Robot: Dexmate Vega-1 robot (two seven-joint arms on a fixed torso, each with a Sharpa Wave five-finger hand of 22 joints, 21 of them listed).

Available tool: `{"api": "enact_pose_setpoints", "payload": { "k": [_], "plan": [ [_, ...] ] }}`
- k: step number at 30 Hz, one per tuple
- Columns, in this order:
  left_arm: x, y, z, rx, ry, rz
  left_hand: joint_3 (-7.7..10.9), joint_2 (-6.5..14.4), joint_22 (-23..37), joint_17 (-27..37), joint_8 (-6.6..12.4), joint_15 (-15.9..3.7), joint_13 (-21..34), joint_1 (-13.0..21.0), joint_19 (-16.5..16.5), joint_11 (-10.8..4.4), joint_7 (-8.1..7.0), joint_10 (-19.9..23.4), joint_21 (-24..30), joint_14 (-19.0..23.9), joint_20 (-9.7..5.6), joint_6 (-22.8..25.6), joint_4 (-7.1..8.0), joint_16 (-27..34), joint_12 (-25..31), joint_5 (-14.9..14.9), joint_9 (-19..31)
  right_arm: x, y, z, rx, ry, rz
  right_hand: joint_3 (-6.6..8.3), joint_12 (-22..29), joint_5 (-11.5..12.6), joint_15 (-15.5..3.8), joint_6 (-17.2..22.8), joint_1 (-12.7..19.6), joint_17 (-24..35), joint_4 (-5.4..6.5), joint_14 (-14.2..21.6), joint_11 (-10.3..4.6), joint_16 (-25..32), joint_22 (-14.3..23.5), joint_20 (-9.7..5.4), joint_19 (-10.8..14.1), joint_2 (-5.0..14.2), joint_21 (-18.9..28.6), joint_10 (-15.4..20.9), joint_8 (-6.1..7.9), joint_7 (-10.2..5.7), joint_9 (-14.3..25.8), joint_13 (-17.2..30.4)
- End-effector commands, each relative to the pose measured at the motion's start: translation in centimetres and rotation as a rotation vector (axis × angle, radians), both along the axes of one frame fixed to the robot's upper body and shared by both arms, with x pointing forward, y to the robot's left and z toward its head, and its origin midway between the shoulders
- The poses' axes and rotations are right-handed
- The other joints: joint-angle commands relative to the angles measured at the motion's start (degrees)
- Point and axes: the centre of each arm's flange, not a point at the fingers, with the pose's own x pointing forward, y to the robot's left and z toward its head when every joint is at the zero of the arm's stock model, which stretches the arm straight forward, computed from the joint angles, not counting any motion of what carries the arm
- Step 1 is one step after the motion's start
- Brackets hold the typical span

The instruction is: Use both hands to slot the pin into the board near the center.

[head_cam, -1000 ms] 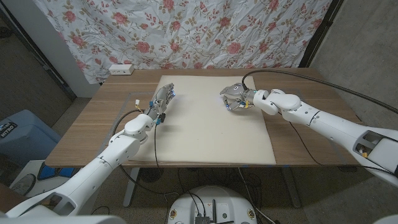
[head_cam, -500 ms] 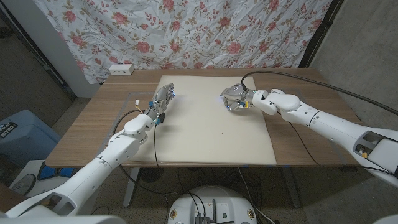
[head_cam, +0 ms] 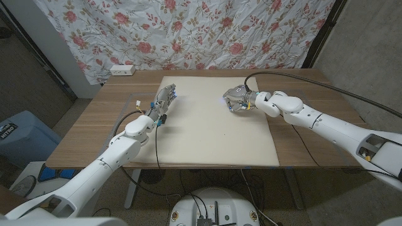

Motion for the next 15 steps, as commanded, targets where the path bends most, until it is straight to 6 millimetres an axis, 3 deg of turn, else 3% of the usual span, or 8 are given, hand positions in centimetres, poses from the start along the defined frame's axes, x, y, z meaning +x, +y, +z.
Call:
{"api": "enact_pose_setpoints", "payload": {
  "k": [1,15],
  "plan": [
    [-0.09,-0.02,-0.03,0.007,0.004,0.001,0.31,4.4,0.2,0.2,-0.06,0.16,0.2,-0.1,0.3,0.18,0.01,0.1,-0.1,0.1,-0.28,0.2,0.02,-0.1,0.1,-0.2,0.3,-0.08,-0.44,0.12,0.066,-0.008,0.021,0.09,0.3,0.2,-3.53,1.1,0.2,0.3,0.1,0.6,0.06,0.2,0.1,-0.4,0.5,0.96,0.0,0.7,-0.52,-0.29,-0.3,0.1],
    [-0.47,-0.17,-0.12,0.031,0.006,0.001,0.36,4.4,0.2,0.2,0.04,0.16,0.2,-0.1,0.4,0.2,0.16,0.3,0.0,0.1,-0.2,0.5,0.02,-0.1,0.2,-0.2,0.3,-0.25,-0.99,0.39,0.133,0.003,0.033,-0.16,0.1,0.2,-3.64,1.0,0.3,0.4,0.09,0.8,0.03,0.4,0.1,-0.33,0.6,1.35,-0.1,0.9,-1.0,0.04,-1.1,0.1]
  ]
}}
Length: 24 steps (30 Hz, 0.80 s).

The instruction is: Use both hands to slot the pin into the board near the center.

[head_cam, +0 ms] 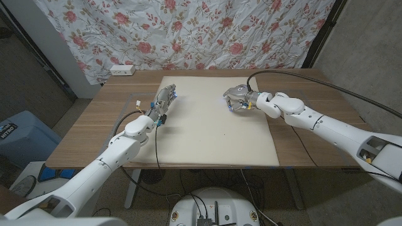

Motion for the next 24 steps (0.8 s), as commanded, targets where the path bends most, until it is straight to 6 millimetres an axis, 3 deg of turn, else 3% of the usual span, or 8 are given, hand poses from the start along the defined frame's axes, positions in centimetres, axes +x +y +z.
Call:
{"api": "enact_pose_setpoints", "payload": {
  "k": [1,24],
  "plan": [
    [-0.4,-0.2,-0.1,0.03,0.001,0.005,0.37,4.4,0.2,0.2,0.05,0.13,0.2,-0.1,0.4,0.1,0.18,0.2,0.0,0.1,-0.19,0.5,0.02,-0.1,0.2,-0.2,0.3,-0.2,-0.6,0.3,0.07,0.005,0.011,-0.17,0.2,0.4,-3.84,0.8,0.2,0.1,0.09,0.4,-0.03,0.4,0.1,-0.03,0.3,0.51,-0.1,0.4,0.04,-0.25,0.1,0.1],
    [-1.3,-0.3,0.7,0.237,0.008,0.077,0.78,4.8,0.2,0.1,0.54,-0.31,0.2,0.1,0.7,0.14,0.3,1.7,0.0,0.6,-0.29,2.3,-0.05,-0.1,0.5,-0.1,0.3,-0.4,-2.1,0.4,0.285,0.019,0.024,-0.56,0.1,0.4,-3.75,0.7,0.3,0.3,-0.06,0.7,-0.04,0.6,0.1,0.04,0.6,0.7,-0.1,1.0,0.01,-0.05,0.0,0.1]
  ]
}}
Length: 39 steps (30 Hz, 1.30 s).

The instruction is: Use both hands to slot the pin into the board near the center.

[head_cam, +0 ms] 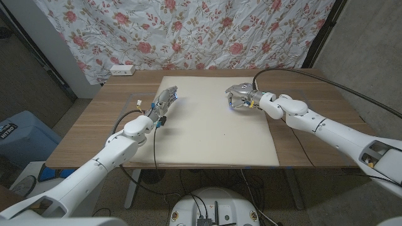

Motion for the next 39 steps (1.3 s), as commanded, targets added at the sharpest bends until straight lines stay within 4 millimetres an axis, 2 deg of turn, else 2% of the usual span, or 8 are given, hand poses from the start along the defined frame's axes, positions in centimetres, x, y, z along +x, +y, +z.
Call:
{"api": "enact_pose_setpoints", "payload": {
  "k": [1,6,16,39],
  "plan": [
    [-0.5,-0.1,0.8,0.14,-0.005,0.048,0.32,4.8,0.2,0.1,0.29,-0.02,0.2,0.1,0.2,0.04,0.2,0.2,0.0,0.2,-0.31,0.5,-0.06,-0.1,0.2,-0.1,0.3,-0.1,-0.8,0.0,0.119,0.005,0.007,-0.35,0.0,0.5,-3.71,0.6,0.1,0.3,0.16,0.7,-0.03,0.3,0.1,0.05,0.6,0.49,-0.1,0.6,0.32,0.09,0.3,0.1],
    [-0.9,-0.2,0.9,0.183,-0.017,0.072,0.46,4.9,0.2,0.1,0.33,-0.35,0.2,0.1,0.0,0.0,0.1,0.4,-0.1,-0.3,-0.58,0.9,-0.05,-0.3,0.2,-0.1,0.3,-0.2,-1.0,-0.1,0.16,0.006,0.008,-0.44,0.0,0.5,-3.64,0.7,0.1,0.3,0.11,0.8,0.09,0.4,0.1,0.04,0.7,0.53,-0.1,0.7,0.2,0.27,0.0,0.1],
    [-1.7,-0.9,1.1,0.319,-0.045,0.122,0.67,5.0,0.2,0.2,-0.01,-0.82,0.1,0.0,-1.9,-0.47,-0.81,0.1,-0.7,-1.6,-2.14,0.8,0.19,-0.5,-0.1,-0.1,0.2,-0.4,-1.1,-0.2,0.213,0.01,0.011,-0.61,-0.1,0.4,-3.62,0.8,0.2,0.4,0.06,0.7,0.19,0.4,0.1,0.14,0.6,0.6,-0.2,0.9,0.14,0.26,-0.1,0.1],
    [-1.6,-5.2,1.5,0.61,-0.165,0.114,0.27,4.8,0.3,0.3,-0.28,-1.62,0.1,-0.7,-3.7,-2.04,-2.19,0.7,-0.8,-1.7,-4.04,0.8,1.15,-0.2,0.0,-0.2,0.2,-1.2,-1.0,-0.3,0.347,0.026,0.022,-0.94,-0.2,0.4,-3.29,0.8,0.4,0.5,-0.02,0.7,0.43,0.4,0.1,0.3,0.4,0.72,-0.3,1.1,-0.16,0.39,-0.7,0.1]
  ]
}}
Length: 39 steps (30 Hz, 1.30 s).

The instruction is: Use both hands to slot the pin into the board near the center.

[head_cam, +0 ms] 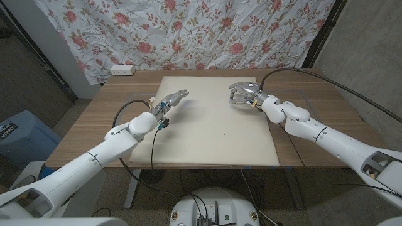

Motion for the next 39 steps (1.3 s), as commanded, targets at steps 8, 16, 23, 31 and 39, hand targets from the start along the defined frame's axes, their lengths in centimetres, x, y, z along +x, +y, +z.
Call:
{"api": "enact_pose_setpoints", "payload": {
  "k": [8,16,23,31,39],
  "plan": [
    [0.1,-3.2,-0.3,0.23,-0.064,0.005,-0.2,5.3,0.3,0.3,0.03,-0.88,0.0,-1.1,-2.3,-0.85,-0.96,0.3,-0.1,-0.4,-4.26,0.6,1.02,0.3,0.0,-0.2,0.2,-0.3,0.0,0.1,0.086,0.021,0.008,-0.34,-0.3,0.3,-2.8,0.4,0.2,0.2,0.17,0.3,-0.12,0.4,0.1,0.36,0.3,0.58,-0.2,0.8,-0.05,-0.08,-0.3,0.1],
    [-0.1,-4.2,-0.4,0.322,-0.114,0.007,-0.32,5.7,0.4,0.4,-0.11,-2.1,0.0,-1.3,-3.3,-1.61,-1.5,0.7,0.0,-0.4,-5.42,0.7,1.58,0.4,0.0,-0.2,0.1,-0.1,0.0,0.3,0.1,0.02,0.013,-0.45,-0.3,0.3,-2.78,0.4,0.4,0.2,0.1,0.3,0.04,0.5,0.1,0.35,0.1,0.6,-0.2,1.0,-0.13,0.07,-0.4,0.1],
    [-0.1,-5.0,-1.2,0.397,-0.123,0.022,-0.54,5.8,0.4,0.4,-0.06,-2.46,-0.1,-1.5,-3.4,-1.7,-1.51,1.3,0.3,0.0,-6.74,1.1,1.83,0.5,0.1,-0.3,0.1,-0.1,0.2,0.4,0.13,0.022,0.024,-0.54,-0.3,0.3,-2.85,0.6,0.5,0.2,0.09,0.4,0.04,0.5,0.1,0.31,0.1,0.67,-0.2,1.0,-0.19,0.15,-0.7,0.1],
    [0.0,-6.2,-2.0,0.474,-0.15,0.019,-0.99,5.7,0.5,0.4,-0.41,-2.81,-0.1,-1.8,-3.7,-2.25,-2.26,0.4,0.5,-0.1,-7.23,0.4,2.06,0.5,-0.3,-0.3,0.1,-0.2,0.2,0.5,0.17,0.022,0.029,-0.66,-0.4,0.2,-2.74,0.6,0.5,0.3,0.07,0.4,0.11,0.5,0.1,0.35,0.1,0.66,-0.2,1.1,-0.38,0.29,-1.0,0.1],
    [0.2,-6.9,-2.7,0.53,-0.159,0.023,-2.31,4.8,0.6,0.6,-0.82,-3.27,0.0,-2.3,-4.1,-2.54,-3.02,-0.2,0.6,-0.4,-7.78,-1.3,2.43,0.5,-0.5,-0.5,0.1,-0.2,0.2,0.6,0.19,0.019,0.036,-0.78,-0.4,0.2,-2.61,0.7,0.6,0.3,0.07,0.4,0.16,0.5,0.1,0.4,0.1,0.68,-0.2,1.3,-0.43,0.28,-1.1,0.1]
  ]
}}
